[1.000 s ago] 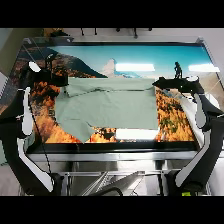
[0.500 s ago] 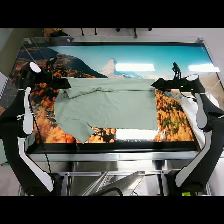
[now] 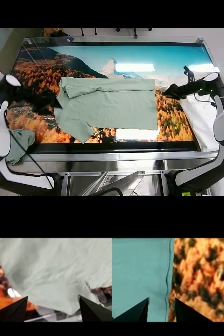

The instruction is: Fold the shirts.

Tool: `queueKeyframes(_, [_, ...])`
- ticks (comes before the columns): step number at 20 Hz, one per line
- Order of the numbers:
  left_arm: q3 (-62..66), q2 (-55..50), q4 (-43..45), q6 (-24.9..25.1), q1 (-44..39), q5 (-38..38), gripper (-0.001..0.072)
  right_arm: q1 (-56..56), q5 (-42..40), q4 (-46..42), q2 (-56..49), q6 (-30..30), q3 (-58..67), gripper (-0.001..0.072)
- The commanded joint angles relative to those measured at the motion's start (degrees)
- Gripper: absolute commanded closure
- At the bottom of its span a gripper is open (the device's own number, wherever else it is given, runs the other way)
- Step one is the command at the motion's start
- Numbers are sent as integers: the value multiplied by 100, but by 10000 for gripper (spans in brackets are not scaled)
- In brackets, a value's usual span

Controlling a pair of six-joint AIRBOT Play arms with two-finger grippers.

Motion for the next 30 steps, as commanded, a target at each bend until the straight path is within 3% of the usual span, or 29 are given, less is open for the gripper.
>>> queueKeyframes(1, [-2472,1134,-24,-85,304,511,7,-101,149,-173,514,33,-1187,335])
queueKeyframes(4, [-3456,1478,-286,238,352,1515,8,-144,111,-170,699,-63,-1731,335])
queueKeyframes(8, [-3899,1499,-1974,1080,323,2662,10,-142,105,-170,715,-101,-1969,335])
queueKeyframes(11, [-3862,1499,-2111,1202,138,3121,249,-142,105,-173,715,-146,-2146,335])
queueKeyframes(12, [-3773,1502,-2107,1209,72,3156,249,-142,107,-170,715,-179,-2225,335])
queueKeyframes(13, [-3681,1502,-2105,1220,31,3134,351,-142,109,-170,715,-179,-2334,336])
queueKeyframes(14, [-3580,1502,-2109,1329,20,3027,622,-142,105,-168,715,-179,-2457,335])
queueKeyframes(15, [-3501,1502,-2114,1403,20,2887,693,-129,105,-166,715,-184,-2603,335])
queueKeyframes(20, [-3296,1502,-2087,1412,24,2505,694,-125,-291,118,713,-472,-3195,335])
queueKeyframes(24, [-3294,1523,-2076,1429,26,2286,695,-120,-321,1368,708,-988,-3244,350])
queueKeyframes(25, [-3294,1591,-2074,1510,24,2201,694,-120,-232,1700,708,-1165,-3244,497])
queueKeyframes(28, [-3294,2044,-2061,1521,66,2087,695,-129,20,1978,713,-1250,-3244,686])
queueKeyframes(30, [-3296,2378,-2011,1436,205,1742,695,-142,173,1679,748,-1054,-3246,687])
